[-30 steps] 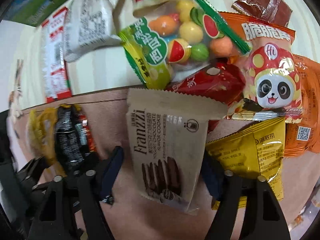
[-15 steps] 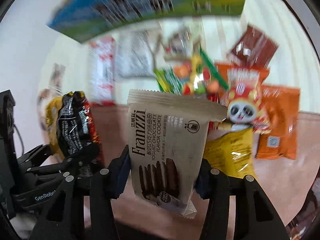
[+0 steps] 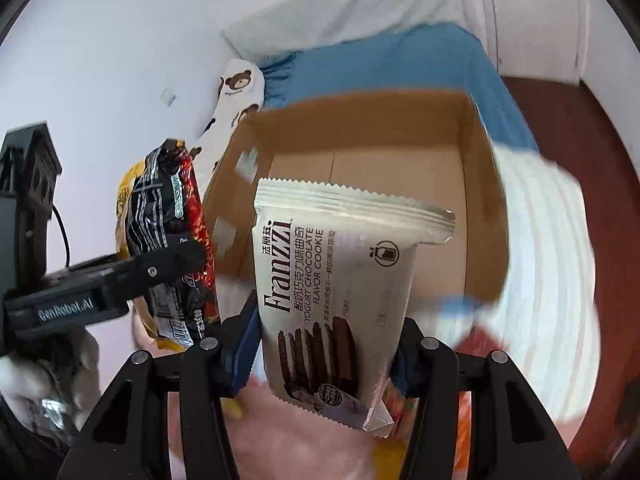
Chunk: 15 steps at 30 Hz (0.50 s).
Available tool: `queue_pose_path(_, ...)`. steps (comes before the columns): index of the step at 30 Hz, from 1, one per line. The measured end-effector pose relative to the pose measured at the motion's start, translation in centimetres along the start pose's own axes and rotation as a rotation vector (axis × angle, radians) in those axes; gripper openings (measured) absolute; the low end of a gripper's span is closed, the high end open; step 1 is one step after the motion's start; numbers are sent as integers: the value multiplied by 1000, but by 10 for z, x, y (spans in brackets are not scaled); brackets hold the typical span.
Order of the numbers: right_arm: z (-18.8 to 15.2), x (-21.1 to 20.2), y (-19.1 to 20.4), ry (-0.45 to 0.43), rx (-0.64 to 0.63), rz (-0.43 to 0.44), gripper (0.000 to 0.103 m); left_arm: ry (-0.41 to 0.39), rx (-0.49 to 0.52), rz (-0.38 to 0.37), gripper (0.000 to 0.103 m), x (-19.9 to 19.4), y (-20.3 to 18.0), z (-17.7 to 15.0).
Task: Organize snacks
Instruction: 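Carry the biscuit bag with the left tool while the right tool carries the cookie pack into the box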
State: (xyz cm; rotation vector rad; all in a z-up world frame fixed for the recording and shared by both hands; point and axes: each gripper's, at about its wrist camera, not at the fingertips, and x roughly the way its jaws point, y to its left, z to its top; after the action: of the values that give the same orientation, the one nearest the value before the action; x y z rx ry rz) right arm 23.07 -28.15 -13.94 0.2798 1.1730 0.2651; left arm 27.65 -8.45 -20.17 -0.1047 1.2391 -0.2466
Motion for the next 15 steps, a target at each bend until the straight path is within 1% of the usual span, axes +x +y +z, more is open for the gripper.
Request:
queue_pose_path(1, 14, 7, -4, -7, 1, -12, 56, 17, 10, 8, 83, 13, 6, 25)
queue_pose_path(2, 28, 15, -7, -6, -3, -18, 56, 26, 11, 7, 83, -1, 6, 49)
queue_pose_path(3, 42, 26, -12, 2, -6, -24, 56, 36, 13, 8, 83, 2, 5, 64)
queue_pose_path(4, 52, 34, -17, 5, 1, -34, 56, 60, 23, 17, 83, 17, 6, 76)
queue_pose_path(7, 85, 69, -31, 45, 13, -45, 56, 110, 25, 29, 83, 41, 2, 111)
queue_pose_path(8, 91, 75, -33, 54, 10, -44, 56, 121, 27, 35, 83, 45, -4, 121)
queue_pose_path(10, 107, 94, -42, 85, 17, -46, 56, 148, 40, 54, 82, 65, -4, 133)
queue_pose_path(12, 110, 110, -47, 115, 12, -47, 56, 161, 55, 65, 82, 69, -16, 145)
queue_pose_path(15, 119, 138, -56, 150, 14, -31, 59, 165, 65, 102, 82, 83, -15, 156)
